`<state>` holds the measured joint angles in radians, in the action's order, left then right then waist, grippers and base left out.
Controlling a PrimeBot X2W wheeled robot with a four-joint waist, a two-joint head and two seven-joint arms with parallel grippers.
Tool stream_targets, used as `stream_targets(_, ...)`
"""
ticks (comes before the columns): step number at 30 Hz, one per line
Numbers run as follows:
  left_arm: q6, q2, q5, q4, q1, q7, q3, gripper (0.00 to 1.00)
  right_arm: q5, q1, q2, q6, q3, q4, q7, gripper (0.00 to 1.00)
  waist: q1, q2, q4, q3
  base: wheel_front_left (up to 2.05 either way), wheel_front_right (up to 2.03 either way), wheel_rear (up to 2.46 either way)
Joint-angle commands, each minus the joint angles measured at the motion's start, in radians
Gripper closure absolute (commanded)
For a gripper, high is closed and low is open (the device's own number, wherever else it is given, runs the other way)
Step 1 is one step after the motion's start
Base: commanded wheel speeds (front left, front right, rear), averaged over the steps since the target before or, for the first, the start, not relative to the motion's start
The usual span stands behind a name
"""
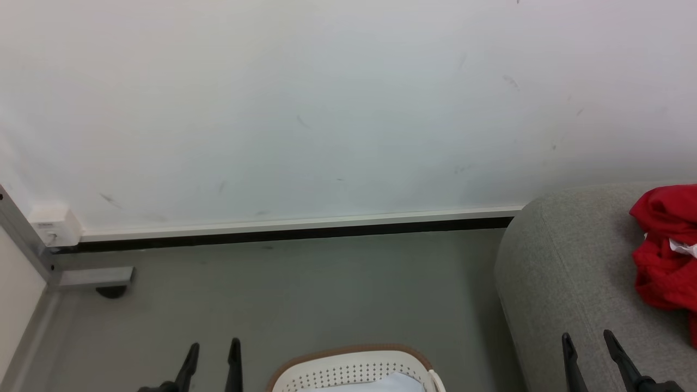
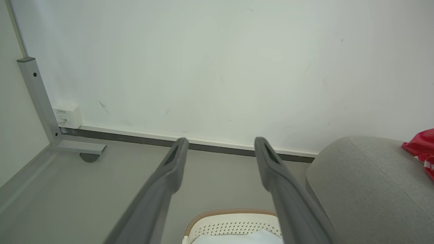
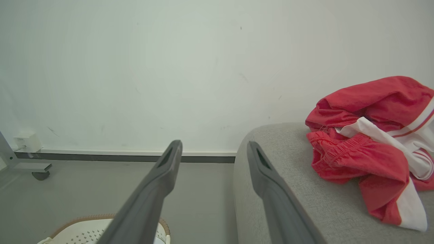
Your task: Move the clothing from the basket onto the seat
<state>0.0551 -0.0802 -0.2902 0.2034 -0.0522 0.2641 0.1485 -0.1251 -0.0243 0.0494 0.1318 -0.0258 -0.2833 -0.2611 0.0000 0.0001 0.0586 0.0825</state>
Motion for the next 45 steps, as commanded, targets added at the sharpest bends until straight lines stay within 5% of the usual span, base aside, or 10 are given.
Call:
stream_targets(1,-0.004,-0.001,0.018,0.004,-0.016,0.000,-0.008,0.00,-0.012,-0.006,-0.001,-0.002,-0.001,-0.004,-0.002,0.00,0.0000,-0.0001,-0.001,0.000,0.00,0.00,0.00)
stream_targets(25,-0.067,0.028,0.054,0.041,-0.004,0.000,-0.053,0.00,-0.044,0.031,-0.001,-0.002,0.033,-0.031,-0.002,0.00,0.0000,-0.0001,-0.014,-0.006,0.00,0.00,0.00)
stream_targets(26,-0.068,0.030,0.049,0.045,-0.003,0.000,-0.049,1.00,-0.043,0.022,-0.001,0.000,0.032,-0.034,0.000,1.00,0.0000,-0.0001,-0.014,-0.006,0.00,0.00,0.00)
stream_targets(45,-0.082,0.032,-0.246,0.053,0.033,-0.085,-0.096,1.00,-0.355,0.045,-0.003,0.000,0.002,-0.040,0.088,1.00,0.0000,-0.0001,-0.020,-0.015,0.00,0.00,0.00)
